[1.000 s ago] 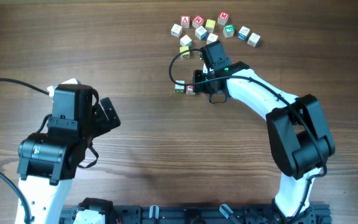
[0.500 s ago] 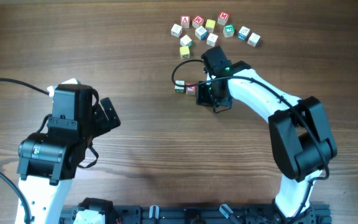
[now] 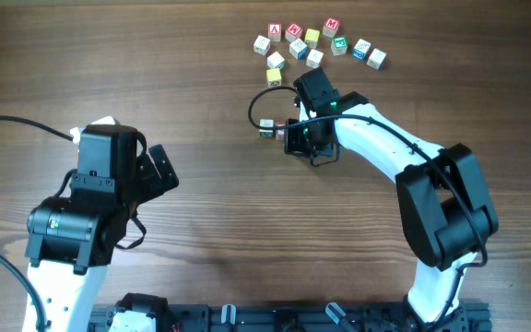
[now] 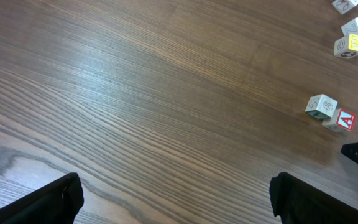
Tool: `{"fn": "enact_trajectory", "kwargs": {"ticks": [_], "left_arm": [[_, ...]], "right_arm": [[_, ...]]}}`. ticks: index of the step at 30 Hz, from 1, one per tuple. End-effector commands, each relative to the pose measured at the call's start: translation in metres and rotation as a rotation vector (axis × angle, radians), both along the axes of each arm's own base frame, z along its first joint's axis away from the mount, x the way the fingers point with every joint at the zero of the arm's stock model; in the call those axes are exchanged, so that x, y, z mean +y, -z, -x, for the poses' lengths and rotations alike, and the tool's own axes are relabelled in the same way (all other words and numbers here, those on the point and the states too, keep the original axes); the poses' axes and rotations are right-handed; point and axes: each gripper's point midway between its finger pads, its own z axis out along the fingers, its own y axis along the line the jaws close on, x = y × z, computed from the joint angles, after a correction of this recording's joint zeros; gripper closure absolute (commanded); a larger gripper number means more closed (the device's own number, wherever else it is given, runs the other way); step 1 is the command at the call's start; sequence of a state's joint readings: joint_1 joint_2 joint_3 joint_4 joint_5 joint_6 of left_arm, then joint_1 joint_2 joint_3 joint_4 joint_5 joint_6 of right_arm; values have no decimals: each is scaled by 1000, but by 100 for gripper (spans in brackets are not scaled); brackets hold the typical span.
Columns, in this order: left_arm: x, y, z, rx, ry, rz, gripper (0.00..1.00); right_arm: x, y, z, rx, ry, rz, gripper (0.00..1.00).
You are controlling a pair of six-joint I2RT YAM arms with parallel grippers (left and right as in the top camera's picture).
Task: Form a horizontal line
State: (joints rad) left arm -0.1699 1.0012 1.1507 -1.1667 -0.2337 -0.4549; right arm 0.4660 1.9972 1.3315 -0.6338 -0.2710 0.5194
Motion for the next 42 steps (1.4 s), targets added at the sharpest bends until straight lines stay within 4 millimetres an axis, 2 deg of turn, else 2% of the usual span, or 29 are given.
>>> {"fn": "enact_trajectory", "kwargs": {"ticks": [1,2,4,9,19,24,42], "left_arm": [[0,-1,0,-5,-9,11,0],[0,-1,0,-5,-9,11,0],[0,-1,0,-5,-9,11,0],[0,-1,0,-5,-9,11,0],[0,-1,0,-5,-9,11,0],[0,-1,0,-5,-9,11,0],[0,-1,0,-5,-9,11,0]], "right_arm": [[5,-5,3,4,-6,-28,95],[4,4,5,25,-5,-18,95],[5,9,8,46,-10,-25,95],[15,7,1,20,-20,-75,95],[8,16,-8,-14,-3,-24,94],[13,13,-17,-54,-4,-44,94],[17,10,-24,-100,-43,-57,96]]}}
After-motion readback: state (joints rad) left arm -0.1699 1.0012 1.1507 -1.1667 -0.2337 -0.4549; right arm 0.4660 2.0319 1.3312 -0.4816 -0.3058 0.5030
